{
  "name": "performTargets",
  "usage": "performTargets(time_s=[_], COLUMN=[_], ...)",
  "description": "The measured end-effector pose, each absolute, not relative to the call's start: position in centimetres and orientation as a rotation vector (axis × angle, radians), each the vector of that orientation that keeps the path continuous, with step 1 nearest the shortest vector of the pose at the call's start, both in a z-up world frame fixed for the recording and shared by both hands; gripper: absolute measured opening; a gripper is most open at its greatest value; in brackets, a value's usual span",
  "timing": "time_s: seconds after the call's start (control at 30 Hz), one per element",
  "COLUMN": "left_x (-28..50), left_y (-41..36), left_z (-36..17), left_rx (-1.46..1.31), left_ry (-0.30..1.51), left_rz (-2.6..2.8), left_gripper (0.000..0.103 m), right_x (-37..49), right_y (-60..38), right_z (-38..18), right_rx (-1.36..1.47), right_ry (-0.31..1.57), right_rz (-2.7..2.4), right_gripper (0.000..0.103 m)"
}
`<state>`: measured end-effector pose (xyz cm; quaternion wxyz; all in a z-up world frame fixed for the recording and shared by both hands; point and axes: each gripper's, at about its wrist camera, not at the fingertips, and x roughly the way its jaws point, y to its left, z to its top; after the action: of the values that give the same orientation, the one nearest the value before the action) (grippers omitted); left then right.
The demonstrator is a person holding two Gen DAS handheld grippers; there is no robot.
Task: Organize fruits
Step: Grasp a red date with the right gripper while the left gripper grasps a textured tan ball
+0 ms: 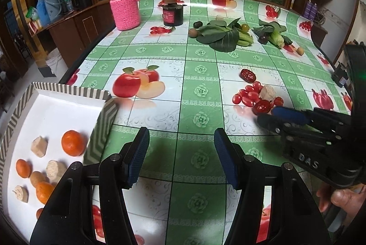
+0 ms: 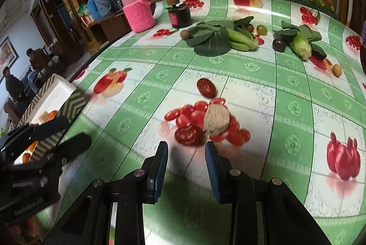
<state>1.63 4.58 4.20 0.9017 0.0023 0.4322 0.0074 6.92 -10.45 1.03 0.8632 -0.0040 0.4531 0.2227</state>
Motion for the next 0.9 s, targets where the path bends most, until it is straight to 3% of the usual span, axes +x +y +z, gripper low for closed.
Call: performTargets(time_s=[0.3,0.9], left_x=[2.7,8.1], left_y=[4.2,-3.4], left_z=[3.8,2.6], left_rx=[-0.015,-0.017], left_ry=[0.908,0.961], left_rz=[0.005,-0.176], left_gripper=[0.059,0.059], right_x=[7.3,5.7], right_y=[-10.0,-19.0], right_z=[0.8,1.7], right_rx=[-0.039,0.114], right_ry=[0.916,0.926], right_rz=[0.471,0.343], right_gripper=[0.028,0.028])
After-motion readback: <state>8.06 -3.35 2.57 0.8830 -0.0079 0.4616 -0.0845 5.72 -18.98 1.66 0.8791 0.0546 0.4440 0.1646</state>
